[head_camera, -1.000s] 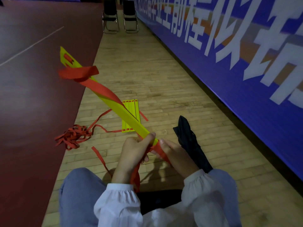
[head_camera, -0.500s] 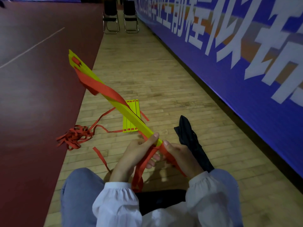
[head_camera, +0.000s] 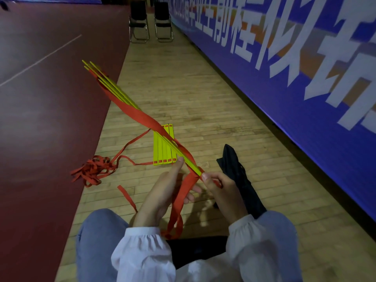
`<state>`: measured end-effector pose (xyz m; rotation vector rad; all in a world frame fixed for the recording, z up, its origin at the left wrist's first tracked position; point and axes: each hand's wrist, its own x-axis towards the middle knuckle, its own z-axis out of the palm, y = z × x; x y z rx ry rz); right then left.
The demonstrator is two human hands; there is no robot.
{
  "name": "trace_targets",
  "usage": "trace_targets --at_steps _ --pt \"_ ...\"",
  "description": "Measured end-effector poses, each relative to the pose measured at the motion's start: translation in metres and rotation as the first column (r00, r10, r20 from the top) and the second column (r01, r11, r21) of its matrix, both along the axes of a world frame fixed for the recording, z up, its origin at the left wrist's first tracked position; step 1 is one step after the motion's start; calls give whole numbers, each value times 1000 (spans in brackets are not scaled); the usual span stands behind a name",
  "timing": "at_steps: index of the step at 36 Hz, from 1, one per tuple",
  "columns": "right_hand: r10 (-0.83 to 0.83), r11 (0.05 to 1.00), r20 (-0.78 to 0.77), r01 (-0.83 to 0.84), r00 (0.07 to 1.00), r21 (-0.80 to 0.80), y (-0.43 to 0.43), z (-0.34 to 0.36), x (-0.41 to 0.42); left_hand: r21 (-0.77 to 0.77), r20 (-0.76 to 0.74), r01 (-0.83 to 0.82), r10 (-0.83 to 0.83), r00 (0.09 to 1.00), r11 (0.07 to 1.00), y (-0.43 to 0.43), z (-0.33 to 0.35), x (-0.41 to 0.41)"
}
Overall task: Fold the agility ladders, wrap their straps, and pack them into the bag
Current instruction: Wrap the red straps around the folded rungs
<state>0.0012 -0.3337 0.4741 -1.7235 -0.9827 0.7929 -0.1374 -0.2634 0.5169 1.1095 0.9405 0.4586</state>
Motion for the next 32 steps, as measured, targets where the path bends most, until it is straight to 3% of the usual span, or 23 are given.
trace_targets --at_steps 5,13,18,27,32 --pt "-12 999 71 14 997 -29 0 -1 0 -53 21 -19 20 1000 998 0 1 0" --pt "-22 1000 165 25 986 -14 1 0 -3 175 -108 -79 99 989 981 -8 4 3" --pt "36 999 130 -31 991 -35 2 0 -2 237 -130 -151 185 974 960 -8 1 2" --pt "180 972 27 -174 983 -161 -5 6 12 247 -126 33 -2 992 969 -10 2 -6" --pt "133 988 -31 -135 991 -80 -9 7 13 219 -103 87 -66 992 972 -13 7 -2"
